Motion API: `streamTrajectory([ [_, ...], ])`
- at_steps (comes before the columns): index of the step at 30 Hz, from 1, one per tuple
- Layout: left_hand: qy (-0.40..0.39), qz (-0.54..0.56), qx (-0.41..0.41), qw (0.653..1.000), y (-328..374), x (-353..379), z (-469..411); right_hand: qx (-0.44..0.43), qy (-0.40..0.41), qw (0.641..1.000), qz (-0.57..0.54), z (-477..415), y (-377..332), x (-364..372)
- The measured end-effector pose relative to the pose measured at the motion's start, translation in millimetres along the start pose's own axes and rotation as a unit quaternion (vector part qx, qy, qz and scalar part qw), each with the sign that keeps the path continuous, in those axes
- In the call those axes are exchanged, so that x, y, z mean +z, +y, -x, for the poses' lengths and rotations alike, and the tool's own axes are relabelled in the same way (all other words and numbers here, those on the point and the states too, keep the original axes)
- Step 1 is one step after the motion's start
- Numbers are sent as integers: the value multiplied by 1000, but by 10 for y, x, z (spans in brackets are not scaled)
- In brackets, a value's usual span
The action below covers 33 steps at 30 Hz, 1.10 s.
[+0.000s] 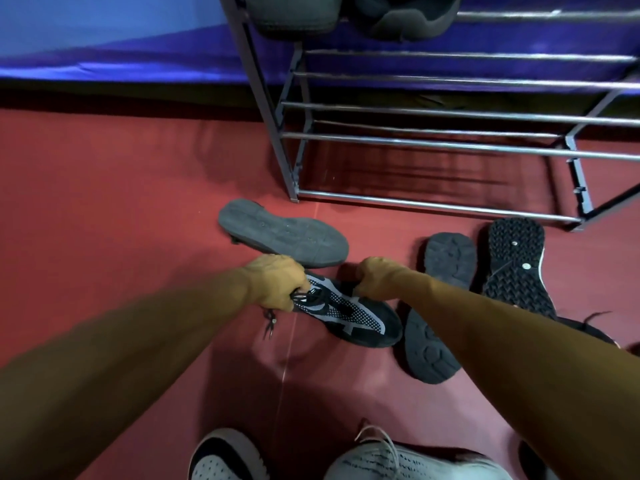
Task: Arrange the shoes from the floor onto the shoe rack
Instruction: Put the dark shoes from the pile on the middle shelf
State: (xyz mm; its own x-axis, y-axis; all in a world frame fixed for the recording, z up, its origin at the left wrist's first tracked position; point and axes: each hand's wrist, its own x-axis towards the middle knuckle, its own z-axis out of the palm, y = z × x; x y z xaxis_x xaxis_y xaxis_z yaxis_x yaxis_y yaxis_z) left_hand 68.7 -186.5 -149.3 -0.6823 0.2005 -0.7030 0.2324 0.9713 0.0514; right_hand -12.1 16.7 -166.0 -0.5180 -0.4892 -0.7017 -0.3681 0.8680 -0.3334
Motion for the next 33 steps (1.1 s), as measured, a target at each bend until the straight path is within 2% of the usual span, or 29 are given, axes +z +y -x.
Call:
streamTrajectory([
  [2,15,20,12,1000,35,-5,1,9,-12,1000,-4,-22,48,12],
  [6,40,127,9,991,27,-241,102,22,-29,999,-28,22,140,33],
  [12,72,265,-13,962,144,-636,213,-9,-45,983,-180,482,193,-111],
  [16,85,275,-11,958,325,-825,310,-43,-35,960,-276,825,191,-163],
  [24,93,269,15,959,689,-1175,525,-82,27,946,-312,1299,275,-132],
  [28,93,288,39,952,833,-1284,604,-88,83,944,-306,1476,387,-234],
  [33,140,329,55,932,994,-1402,635,-108,71,945,-302,1740,544,-478],
])
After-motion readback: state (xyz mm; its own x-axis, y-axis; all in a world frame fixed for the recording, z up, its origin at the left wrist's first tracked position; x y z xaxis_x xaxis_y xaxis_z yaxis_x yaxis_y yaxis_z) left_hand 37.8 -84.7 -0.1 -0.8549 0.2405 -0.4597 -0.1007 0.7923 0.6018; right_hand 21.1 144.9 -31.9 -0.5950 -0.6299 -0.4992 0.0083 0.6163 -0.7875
